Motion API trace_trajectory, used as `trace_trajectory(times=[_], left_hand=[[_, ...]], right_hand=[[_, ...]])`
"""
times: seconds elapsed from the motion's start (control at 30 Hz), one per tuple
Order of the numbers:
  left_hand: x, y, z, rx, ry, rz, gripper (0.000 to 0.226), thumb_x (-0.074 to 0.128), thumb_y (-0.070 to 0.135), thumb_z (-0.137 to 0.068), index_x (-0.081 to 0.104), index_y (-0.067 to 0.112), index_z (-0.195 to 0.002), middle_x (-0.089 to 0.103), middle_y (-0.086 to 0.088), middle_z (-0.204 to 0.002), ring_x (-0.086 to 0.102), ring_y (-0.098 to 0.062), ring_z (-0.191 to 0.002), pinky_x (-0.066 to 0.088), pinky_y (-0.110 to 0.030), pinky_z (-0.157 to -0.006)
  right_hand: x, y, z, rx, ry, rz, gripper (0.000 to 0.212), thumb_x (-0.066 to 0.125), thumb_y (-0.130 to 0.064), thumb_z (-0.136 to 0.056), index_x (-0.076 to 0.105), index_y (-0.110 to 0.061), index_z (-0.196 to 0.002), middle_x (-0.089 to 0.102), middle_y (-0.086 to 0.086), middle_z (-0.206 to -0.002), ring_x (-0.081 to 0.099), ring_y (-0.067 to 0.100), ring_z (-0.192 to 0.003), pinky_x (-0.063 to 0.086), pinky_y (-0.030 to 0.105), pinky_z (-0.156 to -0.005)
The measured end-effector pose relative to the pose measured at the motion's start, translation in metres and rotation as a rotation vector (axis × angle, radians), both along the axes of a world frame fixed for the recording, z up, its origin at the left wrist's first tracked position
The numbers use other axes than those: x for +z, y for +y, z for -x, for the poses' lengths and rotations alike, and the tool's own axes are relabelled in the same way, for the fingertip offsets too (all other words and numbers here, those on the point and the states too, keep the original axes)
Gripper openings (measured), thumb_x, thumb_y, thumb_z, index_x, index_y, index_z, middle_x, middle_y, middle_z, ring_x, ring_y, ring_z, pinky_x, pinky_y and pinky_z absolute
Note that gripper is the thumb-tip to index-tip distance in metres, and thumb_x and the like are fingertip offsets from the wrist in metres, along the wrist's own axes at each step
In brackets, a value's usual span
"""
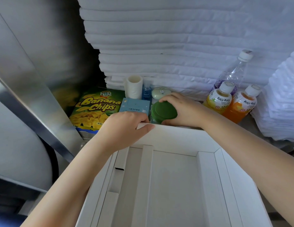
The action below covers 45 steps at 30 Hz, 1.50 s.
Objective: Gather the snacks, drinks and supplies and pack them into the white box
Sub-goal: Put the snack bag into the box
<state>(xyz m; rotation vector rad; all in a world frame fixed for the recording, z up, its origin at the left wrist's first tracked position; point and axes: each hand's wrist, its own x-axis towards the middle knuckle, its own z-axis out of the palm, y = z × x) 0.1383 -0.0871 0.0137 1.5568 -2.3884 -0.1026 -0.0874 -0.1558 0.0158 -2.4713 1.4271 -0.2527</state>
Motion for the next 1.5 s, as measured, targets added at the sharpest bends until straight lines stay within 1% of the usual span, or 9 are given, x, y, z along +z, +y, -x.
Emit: trace_trajectory(times=[0.33,0.5,0.7,0.8,0.97,1.1,1.3,1.4,1.5], left_hand=[[-0.001,0.005,0.000,0.006,0.002,0.040,0.028,0.041,0.056,-0.090,0.055,0.033,-0.081,0.050,0.020,-0.073,0.038,0.008,-0.049,0.023,-0.014,-0.042],[0.000,0.010,0.000,0.012,0.029,0.056,0.031,0.041,0.057,-0.088,0.057,0.032,-0.082,0.049,0.018,-0.069,0.039,0.005,-0.049,0.024,-0.016,-0.042],[0.005,0.021,-0.002,0.005,0.084,0.067,0.023,0.047,0.054,-0.087,0.053,0.036,-0.076,0.045,0.015,-0.063,0.038,-0.004,-0.052,0.021,-0.018,-0.044],[0.006,0.023,-0.002,-0.009,0.083,0.067,0.026,0.045,0.054,-0.088,0.058,0.032,-0.080,0.053,0.012,-0.068,0.043,-0.007,-0.061,0.028,-0.020,-0.046],[0.008,0.021,-0.004,-0.025,0.086,0.065,0.025,0.046,0.051,-0.090,0.060,0.032,-0.083,0.040,0.016,-0.060,0.036,-0.001,-0.052,0.022,-0.018,-0.045],[0.005,0.021,-0.007,-0.055,0.078,0.064,0.029,0.042,0.051,-0.092,0.062,0.030,-0.089,0.060,0.010,-0.079,0.046,-0.005,-0.068,0.029,-0.021,-0.050],[0.009,0.027,-0.007,-0.108,0.084,0.047,0.028,0.042,0.044,-0.095,0.065,0.028,-0.097,0.065,0.009,-0.089,0.055,-0.007,-0.080,0.045,-0.027,-0.063],[0.015,0.025,-0.016,-0.066,0.322,-0.005,0.029,0.042,0.041,-0.093,0.066,0.027,-0.101,0.064,0.014,-0.094,0.052,0.000,-0.086,0.044,-0.015,-0.067],[0.014,0.010,-0.044,0.163,0.395,0.163,0.038,0.039,0.040,-0.093,0.061,0.021,-0.118,0.062,0.008,-0.113,0.048,0.000,-0.106,0.034,-0.004,-0.081]], right_hand=[[0.001,0.002,0.014,-0.016,0.008,-0.063,0.077,0.068,-0.060,-0.067,0.038,-0.036,-0.133,0.032,-0.011,-0.136,0.030,0.004,-0.124,0.034,0.028,-0.099],[0.016,0.002,-0.004,0.062,-0.115,0.102,0.066,0.052,-0.060,-0.078,0.043,-0.028,-0.134,0.042,-0.007,-0.137,0.035,0.007,-0.126,0.034,0.033,-0.105],[0.013,-0.014,-0.066,0.341,0.102,0.036,0.056,0.062,-0.036,-0.087,0.044,-0.026,-0.139,0.038,-0.005,-0.148,0.035,0.012,-0.134,0.029,0.029,-0.110],[0.004,-0.019,-0.078,0.397,0.170,-0.011,0.052,0.056,-0.038,-0.091,0.042,-0.032,-0.141,0.035,-0.008,-0.150,0.032,0.010,-0.136,0.029,0.032,-0.111],[-0.003,-0.022,-0.060,0.357,0.201,-0.024,0.052,0.053,-0.044,-0.093,0.034,-0.043,-0.141,0.028,-0.014,-0.152,0.027,0.004,-0.137,0.022,0.020,-0.103],[0.000,-0.020,-0.050,0.344,0.224,-0.014,0.054,0.057,-0.037,-0.092,0.035,-0.043,-0.140,0.029,-0.015,-0.151,0.030,0.005,-0.136,0.031,0.026,-0.105],[0.002,-0.017,-0.044,0.318,0.262,0.013,0.052,0.058,-0.040,-0.090,0.039,-0.043,-0.138,0.031,-0.015,-0.151,0.033,0.007,-0.135,0.032,0.029,-0.105],[0.000,-0.016,-0.046,0.292,0.240,0.046,0.047,0.054,-0.044,-0.091,0.043,-0.040,-0.137,0.034,-0.014,-0.150,0.035,0.008,-0.133,0.035,0.032,-0.104],[0.004,-0.018,-0.047,0.285,0.133,0.116,0.046,0.053,-0.040,-0.092,0.047,-0.031,-0.136,0.041,-0.010,-0.145,0.042,0.011,-0.126,0.039,0.032,-0.101]])
